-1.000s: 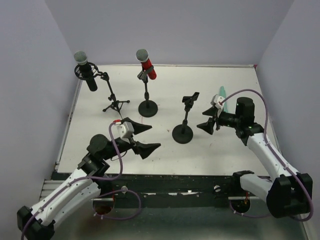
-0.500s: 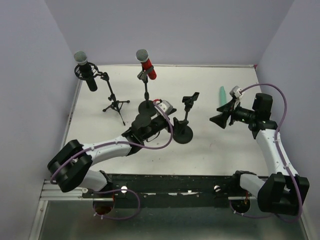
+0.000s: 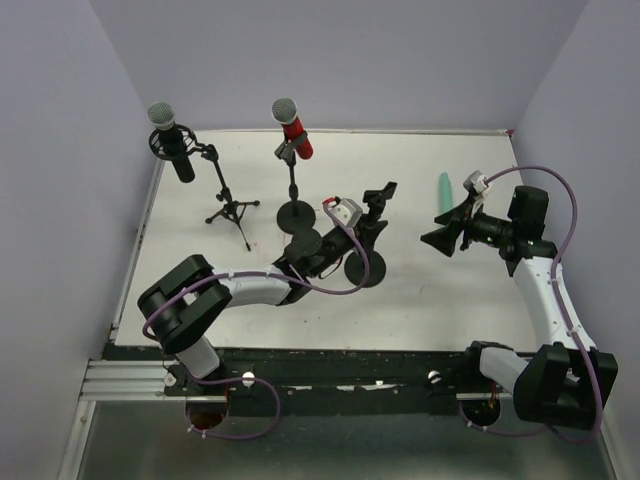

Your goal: Attach the microphones to the stand

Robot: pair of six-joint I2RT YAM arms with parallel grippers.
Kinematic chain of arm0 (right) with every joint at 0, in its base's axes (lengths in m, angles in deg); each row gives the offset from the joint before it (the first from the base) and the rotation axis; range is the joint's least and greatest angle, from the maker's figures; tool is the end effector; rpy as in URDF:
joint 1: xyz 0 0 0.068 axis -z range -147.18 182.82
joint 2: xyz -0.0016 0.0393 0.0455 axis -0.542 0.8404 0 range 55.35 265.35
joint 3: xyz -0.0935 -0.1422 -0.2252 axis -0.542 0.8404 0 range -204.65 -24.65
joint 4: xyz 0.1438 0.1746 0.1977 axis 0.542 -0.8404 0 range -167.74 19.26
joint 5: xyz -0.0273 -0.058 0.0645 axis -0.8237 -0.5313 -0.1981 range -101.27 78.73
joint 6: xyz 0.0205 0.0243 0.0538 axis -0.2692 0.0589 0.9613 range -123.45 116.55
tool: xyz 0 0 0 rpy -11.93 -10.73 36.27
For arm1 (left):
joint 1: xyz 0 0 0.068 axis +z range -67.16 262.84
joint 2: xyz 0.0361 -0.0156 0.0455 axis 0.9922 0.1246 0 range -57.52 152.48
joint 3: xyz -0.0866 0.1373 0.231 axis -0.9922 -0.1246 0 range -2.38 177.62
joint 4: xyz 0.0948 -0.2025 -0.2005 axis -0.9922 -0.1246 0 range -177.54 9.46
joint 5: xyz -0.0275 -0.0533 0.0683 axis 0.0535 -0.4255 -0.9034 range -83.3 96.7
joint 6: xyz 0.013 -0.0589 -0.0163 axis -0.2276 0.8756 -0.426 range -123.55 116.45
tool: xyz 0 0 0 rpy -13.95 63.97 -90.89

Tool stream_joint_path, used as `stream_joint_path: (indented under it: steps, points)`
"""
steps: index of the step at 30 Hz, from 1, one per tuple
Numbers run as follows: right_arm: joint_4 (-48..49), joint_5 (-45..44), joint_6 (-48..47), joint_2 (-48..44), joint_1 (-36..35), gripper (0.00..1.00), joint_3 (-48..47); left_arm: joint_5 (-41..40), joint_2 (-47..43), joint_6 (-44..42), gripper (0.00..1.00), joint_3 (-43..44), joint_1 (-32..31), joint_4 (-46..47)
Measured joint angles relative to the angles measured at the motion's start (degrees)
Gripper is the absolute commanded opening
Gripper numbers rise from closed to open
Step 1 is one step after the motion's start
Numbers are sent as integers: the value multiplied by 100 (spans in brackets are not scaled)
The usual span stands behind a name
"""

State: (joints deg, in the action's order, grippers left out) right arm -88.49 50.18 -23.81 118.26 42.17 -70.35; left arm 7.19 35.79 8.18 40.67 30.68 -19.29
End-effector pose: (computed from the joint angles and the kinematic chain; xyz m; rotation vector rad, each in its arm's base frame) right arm 0.2690 -0.0020 0.2744 -0.7449 1.7806 0.8130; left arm 0.2353 -0.3037 0.2284 0.5059 1.3519 -0.9315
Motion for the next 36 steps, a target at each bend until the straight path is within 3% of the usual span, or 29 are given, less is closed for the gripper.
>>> stream_joint_path:
  steps: [3,8,10,18,20,21,26,36]
  points:
    - [-13,2,0,7,11,79,0,2,2,-131,0,-11,-11,35]
    - [-46,22,-2,11,15,79,-2,369,-111,-319,0,-184,13,103]
    - [-72,37,-4,24,15,79,-11,857,-210,-358,0,-282,105,111]
    - [-164,61,-4,44,39,79,-22,4194,-247,448,0,-363,1132,693]
    - [-166,63,-4,44,46,79,-22,4572,-236,476,0,-363,1189,772]
    - [-166,66,-4,44,50,79,-22,4680,-234,463,2,-363,1191,772]
    - [-168,76,-9,74,52,79,-22,4940,-188,356,37,-409,1180,767]
    - [-208,72,-28,175,87,79,-22,4400,-332,238,85,-1346,1193,1237]
